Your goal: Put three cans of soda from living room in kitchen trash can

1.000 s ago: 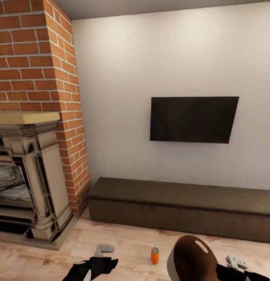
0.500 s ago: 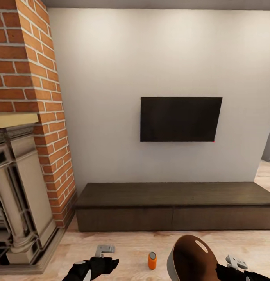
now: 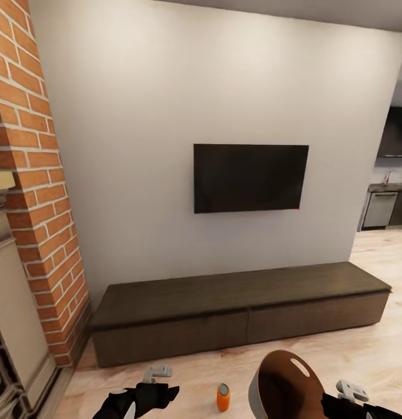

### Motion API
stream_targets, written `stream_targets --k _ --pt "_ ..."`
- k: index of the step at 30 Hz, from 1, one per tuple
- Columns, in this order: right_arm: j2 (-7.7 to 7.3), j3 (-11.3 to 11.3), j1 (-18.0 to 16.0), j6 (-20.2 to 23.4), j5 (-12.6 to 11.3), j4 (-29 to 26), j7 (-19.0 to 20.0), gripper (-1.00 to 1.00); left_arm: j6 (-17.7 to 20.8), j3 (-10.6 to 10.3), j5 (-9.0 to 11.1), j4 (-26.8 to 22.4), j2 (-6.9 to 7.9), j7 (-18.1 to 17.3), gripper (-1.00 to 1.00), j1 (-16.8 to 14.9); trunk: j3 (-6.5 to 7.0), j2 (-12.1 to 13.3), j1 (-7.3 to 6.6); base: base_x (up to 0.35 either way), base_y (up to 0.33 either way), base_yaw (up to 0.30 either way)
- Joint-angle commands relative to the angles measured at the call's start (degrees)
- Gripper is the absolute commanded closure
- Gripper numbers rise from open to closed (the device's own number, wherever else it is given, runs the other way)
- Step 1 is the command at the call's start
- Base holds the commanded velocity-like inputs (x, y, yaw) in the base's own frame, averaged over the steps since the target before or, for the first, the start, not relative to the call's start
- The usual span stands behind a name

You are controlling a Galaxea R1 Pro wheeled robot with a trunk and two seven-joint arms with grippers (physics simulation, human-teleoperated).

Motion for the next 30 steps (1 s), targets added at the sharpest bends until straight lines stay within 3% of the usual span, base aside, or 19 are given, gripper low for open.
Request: stream_targets --k 1,22,30 --pt "0.0 -0.23 -0.04 0.17 -0.88 -0.06 0.37 1.0 0.0 0.0 0.01 0.0 0.0 0.0 -1.0 0.0 0.01 0.0 0.0 0.175 0.221 -0.286" --pt "-0.08 -0.32 -0.04 0.17 -0.88 -0.14 0.38 1.0 -0.03 0.0 0.02 -0.12 0.06 -0.11 -1.0 0.0 0.01 0.0 0.0 0.051 0.045 -0.286" --pt "-0.08 -0.32 -0.04 0.18 -0.8 -0.15 2.23 1.0 0.0 0.0 0.03 -0.1 0.07 -0.11 -1.0 0.0 0.01 0.0 0.0 0.0 0.0 -0.286"
